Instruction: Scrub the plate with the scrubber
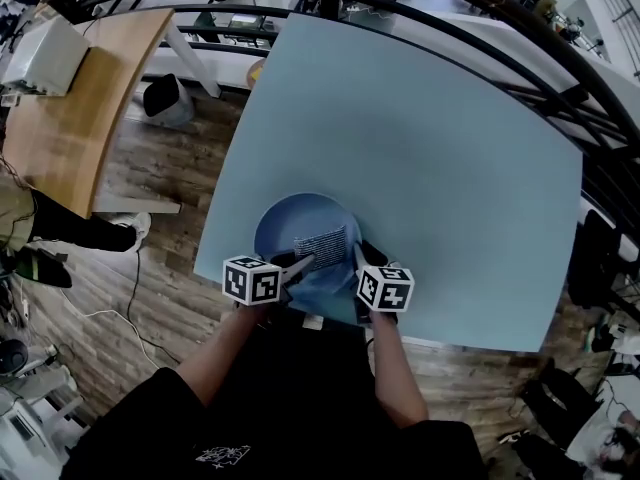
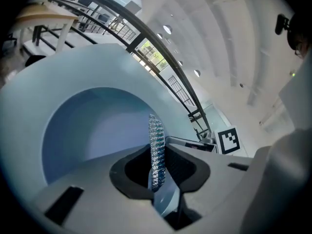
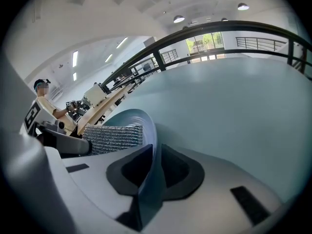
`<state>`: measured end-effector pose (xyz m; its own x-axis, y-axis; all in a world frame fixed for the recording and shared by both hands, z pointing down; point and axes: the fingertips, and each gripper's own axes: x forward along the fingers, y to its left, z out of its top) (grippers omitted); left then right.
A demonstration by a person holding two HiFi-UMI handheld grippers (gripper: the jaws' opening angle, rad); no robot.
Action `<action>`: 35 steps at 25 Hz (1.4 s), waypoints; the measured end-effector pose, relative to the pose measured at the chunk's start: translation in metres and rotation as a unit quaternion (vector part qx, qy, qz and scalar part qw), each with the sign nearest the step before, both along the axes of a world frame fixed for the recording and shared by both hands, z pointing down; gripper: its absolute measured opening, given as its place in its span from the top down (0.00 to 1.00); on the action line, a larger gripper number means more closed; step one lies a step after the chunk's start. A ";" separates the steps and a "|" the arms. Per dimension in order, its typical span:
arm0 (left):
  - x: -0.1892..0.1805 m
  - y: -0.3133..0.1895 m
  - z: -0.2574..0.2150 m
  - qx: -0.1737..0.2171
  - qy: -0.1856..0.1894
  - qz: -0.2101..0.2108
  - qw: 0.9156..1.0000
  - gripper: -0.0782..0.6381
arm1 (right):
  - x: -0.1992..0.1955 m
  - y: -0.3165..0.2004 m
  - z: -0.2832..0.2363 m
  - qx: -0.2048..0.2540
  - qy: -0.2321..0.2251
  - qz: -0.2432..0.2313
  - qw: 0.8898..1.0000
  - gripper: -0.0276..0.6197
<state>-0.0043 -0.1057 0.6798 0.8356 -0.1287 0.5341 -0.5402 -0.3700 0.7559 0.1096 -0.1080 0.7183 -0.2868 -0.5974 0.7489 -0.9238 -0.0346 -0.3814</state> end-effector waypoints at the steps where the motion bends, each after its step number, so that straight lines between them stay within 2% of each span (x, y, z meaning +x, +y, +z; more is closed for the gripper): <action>1: 0.000 -0.001 0.003 -0.013 0.003 -0.008 1.000 0.78 | -0.001 0.000 0.001 -0.001 0.000 -0.001 1.000 0.88; 17: 0.004 -0.012 0.020 -0.108 0.027 -0.046 0.993 0.78 | -0.001 -0.002 0.005 -0.013 0.013 0.003 1.000 0.92; 25: -0.008 -0.031 0.022 -0.099 0.016 -0.071 0.992 0.78 | -0.001 -0.002 0.005 -0.014 0.018 0.011 1.000 0.93; 35: -0.034 -0.050 0.017 -0.092 0.005 -0.124 0.988 0.78 | 0.002 0.000 0.004 -0.015 0.020 0.008 1.000 0.93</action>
<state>-0.0382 -0.1559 0.6967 0.7958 -0.2314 0.5595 -0.5891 -0.0824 0.8038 0.1113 -0.1078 0.7224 -0.2460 -0.5791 0.7773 -0.9377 -0.0610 -0.3422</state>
